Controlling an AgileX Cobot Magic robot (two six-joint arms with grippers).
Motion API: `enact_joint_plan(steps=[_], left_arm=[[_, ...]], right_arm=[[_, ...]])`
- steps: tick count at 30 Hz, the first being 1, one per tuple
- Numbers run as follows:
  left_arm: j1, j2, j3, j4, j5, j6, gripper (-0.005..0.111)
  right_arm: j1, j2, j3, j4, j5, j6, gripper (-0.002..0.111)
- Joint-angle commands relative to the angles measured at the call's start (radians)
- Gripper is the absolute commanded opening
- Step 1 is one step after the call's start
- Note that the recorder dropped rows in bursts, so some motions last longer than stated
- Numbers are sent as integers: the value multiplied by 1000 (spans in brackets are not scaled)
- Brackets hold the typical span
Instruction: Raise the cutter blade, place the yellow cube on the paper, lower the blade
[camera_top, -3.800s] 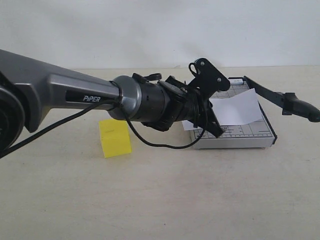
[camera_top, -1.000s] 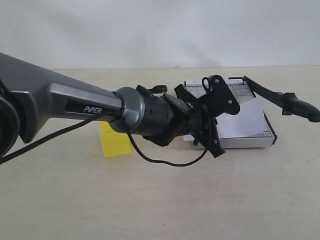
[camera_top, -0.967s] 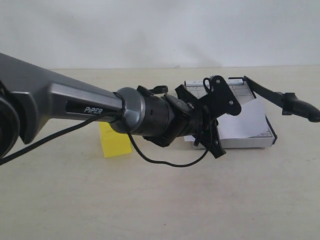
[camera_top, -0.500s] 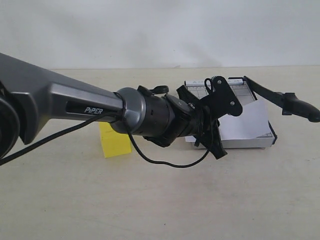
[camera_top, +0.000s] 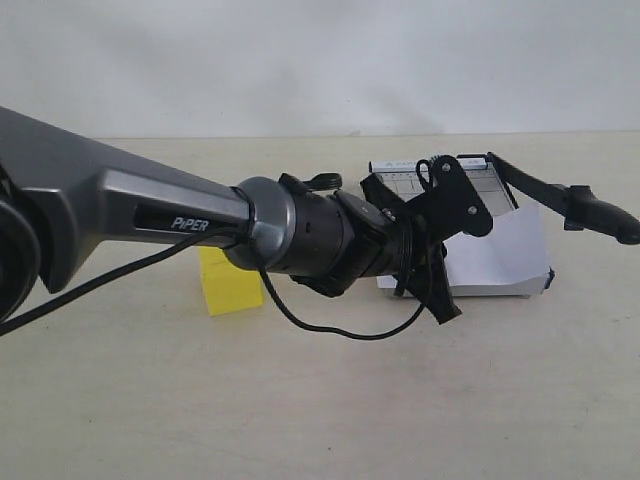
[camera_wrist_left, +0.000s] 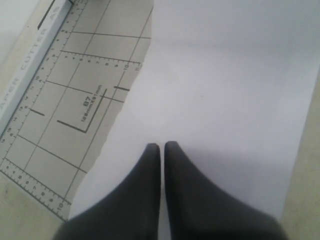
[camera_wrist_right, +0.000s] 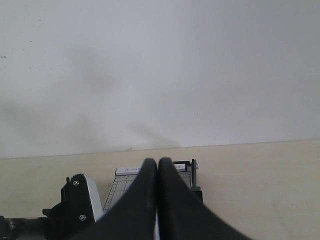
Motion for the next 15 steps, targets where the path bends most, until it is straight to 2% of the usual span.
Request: enact_joint_plan(steps=[1,5,15], left_arm=[[-11,56,-25,-18,55,2,4],[-11,84,-82,-23,43,2,4],[8,102,-91,-19,-15,2,4]], right_arm=[[2,-2,2,-2,-5,-4,0],[2,-2,2,-2,-5,-4,0],[2,-2,2,-2,-5,-4,0]])
